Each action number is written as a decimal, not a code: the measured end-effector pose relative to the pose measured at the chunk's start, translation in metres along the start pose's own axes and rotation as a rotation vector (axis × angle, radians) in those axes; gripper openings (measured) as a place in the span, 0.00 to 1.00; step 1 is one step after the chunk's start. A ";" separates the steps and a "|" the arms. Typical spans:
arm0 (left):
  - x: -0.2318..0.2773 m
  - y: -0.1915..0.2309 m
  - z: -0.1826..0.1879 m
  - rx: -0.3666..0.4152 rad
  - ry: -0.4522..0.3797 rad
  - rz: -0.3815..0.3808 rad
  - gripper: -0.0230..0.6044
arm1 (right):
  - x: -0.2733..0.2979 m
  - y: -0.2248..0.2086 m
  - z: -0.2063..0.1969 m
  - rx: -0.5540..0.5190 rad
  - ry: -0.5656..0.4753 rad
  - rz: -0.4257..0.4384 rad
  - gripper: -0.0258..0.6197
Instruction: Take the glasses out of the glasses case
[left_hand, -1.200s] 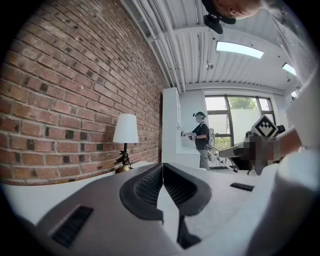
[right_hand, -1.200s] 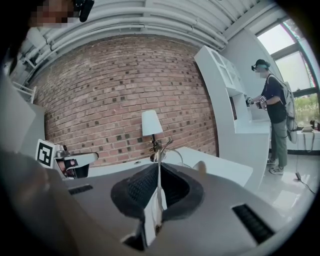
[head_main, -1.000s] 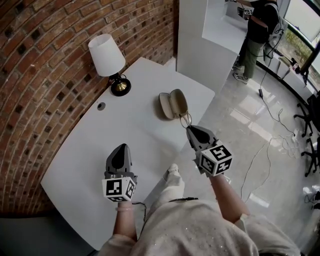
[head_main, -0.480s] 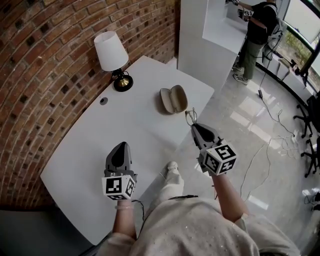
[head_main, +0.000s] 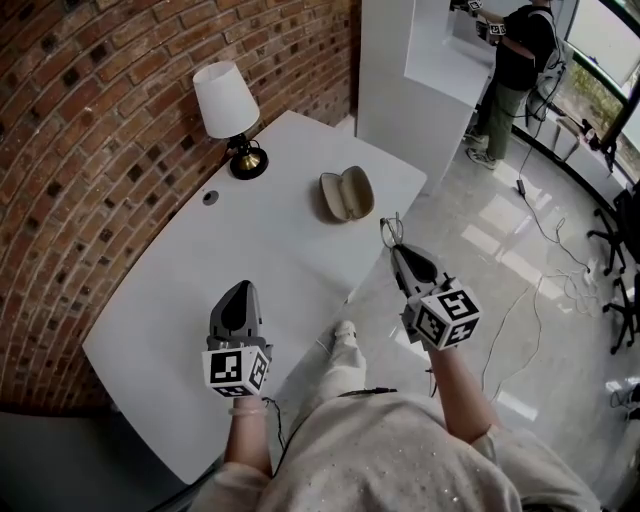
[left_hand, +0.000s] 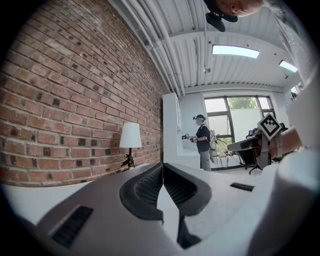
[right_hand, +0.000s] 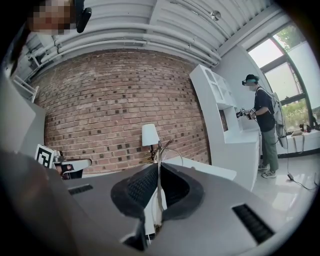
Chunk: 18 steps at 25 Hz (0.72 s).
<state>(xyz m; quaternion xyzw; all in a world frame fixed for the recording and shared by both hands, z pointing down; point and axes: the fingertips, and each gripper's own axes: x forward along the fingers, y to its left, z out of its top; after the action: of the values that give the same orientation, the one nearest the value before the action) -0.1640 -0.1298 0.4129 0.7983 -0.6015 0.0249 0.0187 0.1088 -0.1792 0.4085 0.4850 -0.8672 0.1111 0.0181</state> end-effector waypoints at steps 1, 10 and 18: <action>-0.001 -0.002 0.000 0.003 0.000 -0.003 0.05 | -0.002 -0.001 0.000 -0.001 -0.001 -0.003 0.07; -0.019 -0.008 -0.002 0.015 0.004 -0.009 0.05 | -0.010 0.008 0.001 -0.014 -0.011 0.000 0.07; -0.036 0.002 0.000 0.017 -0.005 0.021 0.05 | -0.009 0.022 0.004 -0.019 -0.026 0.023 0.07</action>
<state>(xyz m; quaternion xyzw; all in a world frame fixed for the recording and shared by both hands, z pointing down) -0.1760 -0.0961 0.4110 0.7921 -0.6097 0.0281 0.0098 0.0958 -0.1612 0.3999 0.4764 -0.8738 0.0970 0.0102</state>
